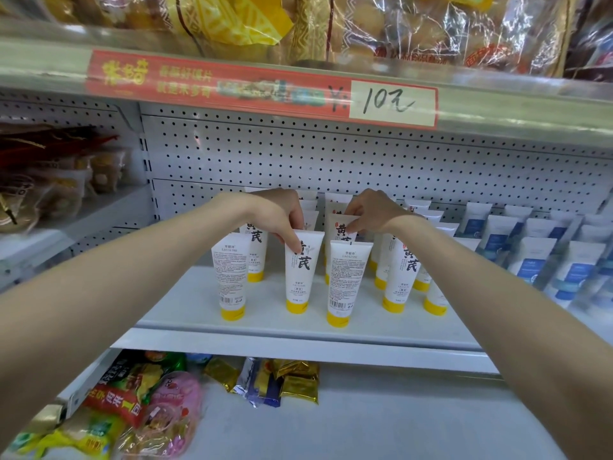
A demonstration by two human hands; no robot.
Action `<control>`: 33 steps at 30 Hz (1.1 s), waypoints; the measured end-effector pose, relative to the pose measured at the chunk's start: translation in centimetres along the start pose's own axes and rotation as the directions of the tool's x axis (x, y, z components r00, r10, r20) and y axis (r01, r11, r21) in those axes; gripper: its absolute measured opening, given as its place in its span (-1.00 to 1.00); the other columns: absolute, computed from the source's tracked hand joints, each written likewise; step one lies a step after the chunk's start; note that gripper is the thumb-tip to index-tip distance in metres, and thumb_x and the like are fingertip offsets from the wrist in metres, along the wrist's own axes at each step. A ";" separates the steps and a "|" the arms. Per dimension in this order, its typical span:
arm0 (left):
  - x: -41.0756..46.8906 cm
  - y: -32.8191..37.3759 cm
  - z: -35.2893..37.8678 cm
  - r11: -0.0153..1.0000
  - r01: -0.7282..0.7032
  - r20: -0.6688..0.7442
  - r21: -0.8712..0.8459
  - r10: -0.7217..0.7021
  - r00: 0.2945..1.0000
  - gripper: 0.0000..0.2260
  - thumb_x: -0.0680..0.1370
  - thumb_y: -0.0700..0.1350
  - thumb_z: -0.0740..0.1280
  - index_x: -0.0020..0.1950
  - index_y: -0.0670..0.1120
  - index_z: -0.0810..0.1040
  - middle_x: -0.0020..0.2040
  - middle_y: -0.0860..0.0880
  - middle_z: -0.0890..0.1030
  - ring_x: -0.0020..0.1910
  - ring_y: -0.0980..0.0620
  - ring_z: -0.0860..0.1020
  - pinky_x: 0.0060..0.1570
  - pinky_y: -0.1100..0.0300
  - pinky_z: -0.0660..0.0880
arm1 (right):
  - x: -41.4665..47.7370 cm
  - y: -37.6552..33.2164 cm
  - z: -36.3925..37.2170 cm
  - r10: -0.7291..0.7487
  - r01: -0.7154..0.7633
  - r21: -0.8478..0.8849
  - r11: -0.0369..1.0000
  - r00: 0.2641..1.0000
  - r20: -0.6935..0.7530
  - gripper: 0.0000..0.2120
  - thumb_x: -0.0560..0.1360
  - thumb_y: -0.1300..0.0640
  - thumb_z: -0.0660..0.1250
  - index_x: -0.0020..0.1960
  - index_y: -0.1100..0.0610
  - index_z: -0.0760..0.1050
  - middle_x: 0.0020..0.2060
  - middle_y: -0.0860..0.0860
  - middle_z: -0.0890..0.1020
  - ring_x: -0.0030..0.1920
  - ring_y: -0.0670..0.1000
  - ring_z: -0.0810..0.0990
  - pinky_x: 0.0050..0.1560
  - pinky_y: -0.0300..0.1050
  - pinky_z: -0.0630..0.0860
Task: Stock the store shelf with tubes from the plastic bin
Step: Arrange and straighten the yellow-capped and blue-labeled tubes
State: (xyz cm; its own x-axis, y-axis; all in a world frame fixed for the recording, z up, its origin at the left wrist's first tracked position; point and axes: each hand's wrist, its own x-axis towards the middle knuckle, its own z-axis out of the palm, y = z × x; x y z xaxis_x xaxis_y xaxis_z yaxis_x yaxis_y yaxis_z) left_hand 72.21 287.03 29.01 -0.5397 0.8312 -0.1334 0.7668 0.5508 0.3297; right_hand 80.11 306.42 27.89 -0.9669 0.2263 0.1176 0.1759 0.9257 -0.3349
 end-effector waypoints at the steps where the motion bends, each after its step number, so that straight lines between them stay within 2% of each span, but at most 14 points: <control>1: -0.1 0.1 0.0 1.000 0.000 -0.006 0.006 0.000 1.000 -0.81 0.38 -0.03 0.49 -0.11 -0.11 0.68 -0.18 -0.04 0.67 -0.30 0.14 0.55 -0.26 0.31 0.44 | -0.1 0.0 -0.1 -0.001 0.001 -0.002 1.000 1.000 0.003 -0.76 0.39 0.24 0.45 0.05 0.22 0.60 0.02 0.13 0.64 0.04 0.08 0.59 -0.05 -0.20 0.45; 4: -0.4 0.3 0.1 0.999 0.000 -0.027 0.032 0.001 1.000 -0.85 0.39 -0.02 0.48 -0.13 -0.07 0.66 -0.23 0.01 0.63 -0.33 0.15 0.50 -0.35 0.37 0.37 | -0.6 0.1 -0.7 0.002 -0.002 0.022 1.000 1.000 -0.006 -0.68 0.39 0.21 0.46 0.12 0.20 0.57 0.06 0.11 0.63 0.08 0.06 0.59 0.01 -0.24 0.44; 10: -1.3 0.7 0.5 0.998 -0.013 -0.076 0.058 0.017 0.997 -0.89 0.41 -0.01 0.47 -0.14 0.00 0.62 -0.18 0.03 0.62 -0.18 0.05 0.54 -0.20 0.21 0.44 | -2.3 -0.4 -2.2 -0.006 0.010 0.058 0.998 0.997 -0.072 -0.64 0.44 0.11 0.41 0.21 0.16 0.53 0.10 0.05 0.60 0.05 0.01 0.54 0.01 -0.24 0.41; 13: -1.7 0.7 0.6 0.999 -0.029 -0.136 0.032 0.034 0.990 -0.89 0.39 -0.01 0.48 -0.15 0.02 0.61 -0.16 0.07 0.63 -0.08 0.03 0.59 -0.09 0.14 0.52 | -3.7 -1.1 -3.0 -0.036 0.041 0.084 0.996 0.998 -0.058 -0.71 0.44 0.05 0.41 0.12 0.14 0.59 0.02 -0.01 0.62 -0.01 -0.04 0.55 0.05 -0.19 0.45; 15: -2.0 0.8 0.8 0.999 -0.033 -0.173 0.027 0.038 0.984 -0.87 0.39 -0.03 0.48 -0.11 -0.02 0.62 -0.13 0.05 0.64 -0.07 0.04 0.59 -0.06 0.15 0.52 | -4.7 -1.6 -3.2 -0.058 0.060 0.151 0.987 0.998 -0.019 -0.78 0.42 0.01 0.43 -0.02 0.11 0.64 -0.14 -0.03 0.66 -0.16 -0.07 0.60 -0.08 -0.22 0.50; 17: -2.2 1.0 1.0 0.999 -0.037 -0.202 0.026 0.041 0.979 -0.83 0.40 -0.06 0.48 -0.06 -0.06 0.64 -0.09 0.01 0.64 -0.06 0.04 0.59 -0.08 0.18 0.52 | -5.7 -1.9 -3.3 -0.078 0.067 0.204 0.977 0.996 0.047 -0.80 0.40 -0.02 0.45 -0.08 0.08 0.65 -0.21 -0.07 0.67 -0.22 -0.11 0.63 -0.16 -0.25 0.56; 20: -2.6 1.2 1.2 0.999 -0.049 -0.234 0.018 0.052 0.971 -0.84 0.40 -0.07 0.48 -0.05 -0.07 0.64 -0.12 0.02 0.63 -0.06 0.04 0.58 -0.16 0.27 0.48 | -6.5 -2.2 -3.1 -0.097 0.073 0.194 0.978 0.988 0.118 -0.74 0.37 0.02 0.49 -0.01 0.14 0.64 -0.10 0.06 0.68 -0.17 -0.05 0.61 -0.08 -0.19 0.59; 22: -2.6 1.2 1.3 0.999 -0.052 -0.261 -0.004 0.049 0.964 -0.84 0.41 -0.09 0.48 -0.04 -0.07 0.64 -0.13 0.03 0.63 -0.06 0.04 0.59 -0.25 0.33 0.46 | -6.9 -2.4 -2.8 -0.088 0.068 0.139 0.988 0.986 0.143 -0.72 0.38 0.08 0.48 0.06 0.15 0.62 -0.11 0.04 0.65 -0.21 -0.10 0.55 -0.22 -0.35 0.53; 23: -2.7 1.2 1.4 0.999 -0.052 -0.273 -0.013 0.047 0.961 -0.84 0.41 -0.10 0.47 -0.03 -0.08 0.64 -0.13 0.03 0.63 -0.06 0.04 0.59 -0.29 0.36 0.44 | -7.0 -2.4 -2.6 -0.083 0.062 0.131 0.990 0.984 0.159 -0.72 0.39 0.12 0.47 0.08 0.15 0.61 -0.17 0.00 0.62 -0.23 -0.12 0.52 -0.26 -0.38 0.49; 25: -2.7 1.3 1.6 0.998 -0.054 -0.291 -0.010 0.049 0.956 -0.83 0.43 -0.12 0.46 0.00 -0.09 0.63 -0.11 0.02 0.63 -0.06 0.06 0.58 -0.33 0.39 0.40 | -7.1 -2.4 -2.2 -0.082 0.059 0.125 0.990 0.979 0.185 -0.73 0.40 0.21 0.45 0.10 0.16 0.60 -0.24 -0.03 0.58 -0.27 -0.15 0.49 -0.21 -0.35 0.46; 27: -2.7 1.3 1.9 0.999 -0.053 -0.303 0.004 0.052 0.952 -0.84 0.45 -0.13 0.44 0.02 -0.09 0.63 -0.08 0.03 0.61 -0.06 0.08 0.55 -0.36 0.43 0.36 | -7.0 -2.2 -2.1 -0.081 0.061 0.110 0.992 0.979 0.188 -0.73 0.41 0.26 0.44 0.10 0.16 0.59 -0.18 0.01 0.58 -0.26 -0.15 0.49 -0.18 -0.36 0.45; 30: -2.5 1.2 2.0 0.998 -0.058 -0.305 0.008 0.057 0.951 -0.83 0.46 -0.14 0.42 0.04 -0.11 0.62 -0.08 0.04 0.58 -0.05 0.08 0.54 -0.36 0.45 0.34 | -6.9 -2.1 -2.1 -0.103 0.088 0.089 0.992 0.978 0.180 -0.74 0.40 0.30 0.43 0.09 0.19 0.60 -0.14 0.01 0.59 -0.20 -0.12 0.50 -0.24 -0.49 0.42; 33: -2.4 1.1 2.1 0.998 -0.062 -0.312 0.012 0.063 0.948 -0.82 0.46 -0.15 0.43 0.04 -0.12 0.62 -0.06 0.02 0.59 -0.06 0.08 0.54 -0.38 0.49 0.34 | -6.9 -1.9 -2.0 -0.120 0.107 0.082 0.991 0.978 0.168 -0.74 0.41 0.33 0.42 0.09 0.22 0.60 -0.13 0.00 0.58 -0.26 -0.20 0.48 -0.32 -0.58 0.37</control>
State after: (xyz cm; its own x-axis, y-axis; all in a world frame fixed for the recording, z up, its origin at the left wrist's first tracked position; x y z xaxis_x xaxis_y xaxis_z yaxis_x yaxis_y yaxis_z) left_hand 75.10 285.80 27.74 -0.5719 0.7991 0.1856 0.8030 0.4990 0.3258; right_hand 86.80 303.69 29.61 -0.9982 0.0595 -0.0021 0.0555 0.9165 -0.3962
